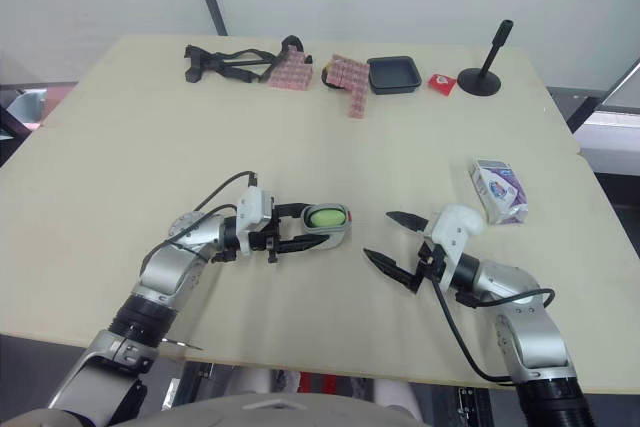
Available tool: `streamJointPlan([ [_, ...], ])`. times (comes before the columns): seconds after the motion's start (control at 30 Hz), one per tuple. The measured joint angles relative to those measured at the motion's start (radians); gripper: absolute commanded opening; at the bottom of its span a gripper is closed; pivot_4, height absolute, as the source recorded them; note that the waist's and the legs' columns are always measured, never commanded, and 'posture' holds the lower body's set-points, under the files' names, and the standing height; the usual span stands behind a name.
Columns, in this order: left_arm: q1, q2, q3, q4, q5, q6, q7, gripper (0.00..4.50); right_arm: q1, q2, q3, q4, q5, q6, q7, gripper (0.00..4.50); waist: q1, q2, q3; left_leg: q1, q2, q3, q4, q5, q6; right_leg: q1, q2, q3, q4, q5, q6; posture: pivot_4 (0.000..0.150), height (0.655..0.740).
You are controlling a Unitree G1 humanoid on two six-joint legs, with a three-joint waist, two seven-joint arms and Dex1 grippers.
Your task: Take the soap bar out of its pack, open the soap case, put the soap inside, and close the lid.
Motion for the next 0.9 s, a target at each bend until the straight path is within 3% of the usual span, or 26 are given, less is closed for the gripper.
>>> streamJointPlan([
  [0.47,0.001,0.007,-0.002,-0.005,-0.051,0.064,-0.057,1.89,0.028,-0.028,0.023,0.017,-0.028,-0.091,-0.025,4.47,-0.014,0.0,0.0,0.001,0.0,-0.001,-0.001,0.0,0.0,0.003,0.0,-0.001,-0.002,0.0,0.0,0.15,0.74],
  [0.9,-0.011,0.022,-0.02,-0.011,-0.052,0.043,-0.184,1.89,0.146,-0.166,-0.156,-0.068,0.077,-0.02,-0.021,4.47,-0.016,0.0,0.0,0.002,-0.001,-0.001,-0.003,0.0,0.001,0.005,-0.002,-0.001,-0.005,0.0,0.0,0.15,0.74],
])
